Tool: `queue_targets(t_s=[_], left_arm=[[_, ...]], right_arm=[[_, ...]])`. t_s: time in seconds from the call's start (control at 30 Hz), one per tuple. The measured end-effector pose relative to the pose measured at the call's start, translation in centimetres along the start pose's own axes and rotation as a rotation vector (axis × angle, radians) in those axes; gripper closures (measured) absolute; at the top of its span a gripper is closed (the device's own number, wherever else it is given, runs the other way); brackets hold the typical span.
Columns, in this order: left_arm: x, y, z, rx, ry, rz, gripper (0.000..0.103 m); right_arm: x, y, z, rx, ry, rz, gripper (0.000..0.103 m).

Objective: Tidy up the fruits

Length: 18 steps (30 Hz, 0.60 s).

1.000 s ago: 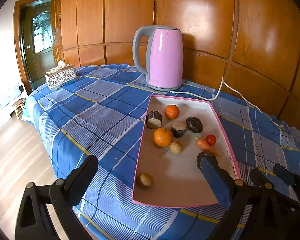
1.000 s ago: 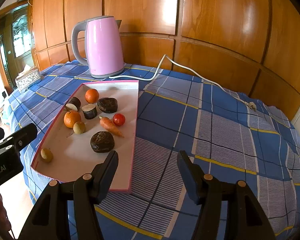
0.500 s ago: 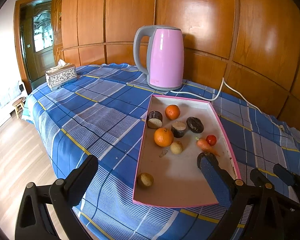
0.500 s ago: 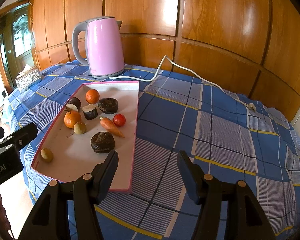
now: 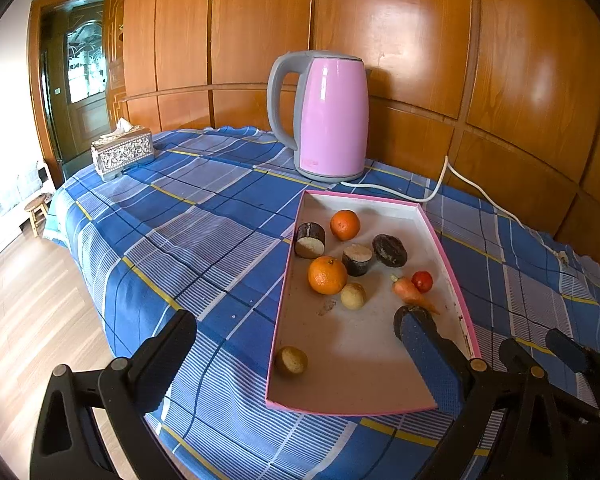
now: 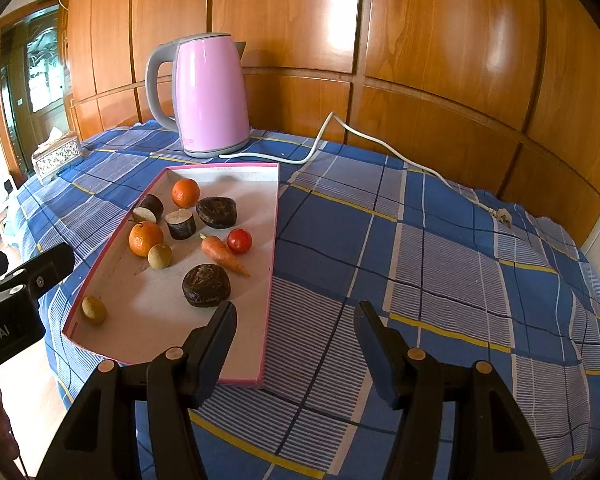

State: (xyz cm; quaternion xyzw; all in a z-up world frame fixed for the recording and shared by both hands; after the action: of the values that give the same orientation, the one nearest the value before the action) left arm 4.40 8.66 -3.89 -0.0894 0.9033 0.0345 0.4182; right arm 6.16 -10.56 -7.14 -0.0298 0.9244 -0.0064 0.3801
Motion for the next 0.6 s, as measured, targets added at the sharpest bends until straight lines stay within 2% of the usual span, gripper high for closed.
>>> queue_targets(t_s=[0.6], left_arm=[[-0.17, -0.29, -0.32, 0.011, -0.019, 0.007, 0.000]], right_arm=[[0.11, -0.25, 0.03, 0.000, 0.003, 0.003, 0.041]])
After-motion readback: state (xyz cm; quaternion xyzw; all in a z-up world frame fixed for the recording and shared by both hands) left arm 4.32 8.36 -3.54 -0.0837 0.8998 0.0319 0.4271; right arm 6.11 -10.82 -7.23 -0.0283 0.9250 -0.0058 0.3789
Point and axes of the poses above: each gripper's, at about its wrist camera, not at the fingertips, and z roughly the way its jaws point, y to its left, x to its underside, the point moved 8 cm from there along z, roughly the way its jaws point, and after that the axes turned 3 degrees about z, right-handed, at the moved point
